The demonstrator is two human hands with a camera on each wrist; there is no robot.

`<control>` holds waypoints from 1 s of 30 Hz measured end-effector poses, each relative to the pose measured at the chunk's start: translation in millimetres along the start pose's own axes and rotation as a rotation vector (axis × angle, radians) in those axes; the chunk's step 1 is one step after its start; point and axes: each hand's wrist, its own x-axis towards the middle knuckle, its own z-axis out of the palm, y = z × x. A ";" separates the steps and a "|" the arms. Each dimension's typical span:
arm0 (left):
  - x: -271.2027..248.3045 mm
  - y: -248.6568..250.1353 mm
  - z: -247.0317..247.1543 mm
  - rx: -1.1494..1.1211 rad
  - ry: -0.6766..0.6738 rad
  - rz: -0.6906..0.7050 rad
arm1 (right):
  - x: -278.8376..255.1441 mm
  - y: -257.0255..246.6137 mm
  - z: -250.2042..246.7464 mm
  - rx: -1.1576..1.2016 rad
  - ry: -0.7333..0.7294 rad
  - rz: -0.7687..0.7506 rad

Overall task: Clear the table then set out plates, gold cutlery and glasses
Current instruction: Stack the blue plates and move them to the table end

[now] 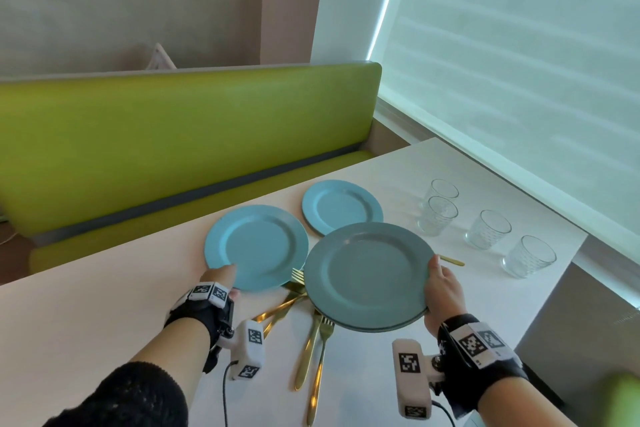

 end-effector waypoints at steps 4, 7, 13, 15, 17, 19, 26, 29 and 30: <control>-8.9 2.0 -2.0 -0.103 -0.063 0.013 | -8.7 2.7 8.2 0.011 -0.008 0.010; -19.5 9.2 -5.2 -0.228 -0.105 0.057 | -16.9 4.5 16.1 0.029 -0.034 0.023; -37.8 23.9 -18.7 -0.302 -0.046 0.237 | -36.5 -2.3 27.9 0.053 -0.071 0.024; -44.2 28.2 -26.4 -0.306 -0.034 0.295 | -43.0 -6.2 29.4 0.065 -0.079 0.026; -53.6 34.0 -33.2 -0.347 -0.049 0.337 | -45.4 -9.4 29.8 0.093 -0.097 0.030; -65.9 37.7 -39.3 -0.379 -0.068 0.374 | -44.2 -11.9 30.8 0.122 -0.116 0.033; -106.2 40.8 -40.5 -0.380 -0.193 0.405 | -38.8 -31.2 34.4 0.144 -0.155 -0.017; -115.1 43.1 -31.4 -0.403 -0.229 0.343 | -29.7 -35.9 41.1 0.117 -0.162 -0.034; -117.0 44.6 -27.4 -0.407 -0.232 0.340 | -26.6 -36.1 44.7 0.098 -0.166 -0.049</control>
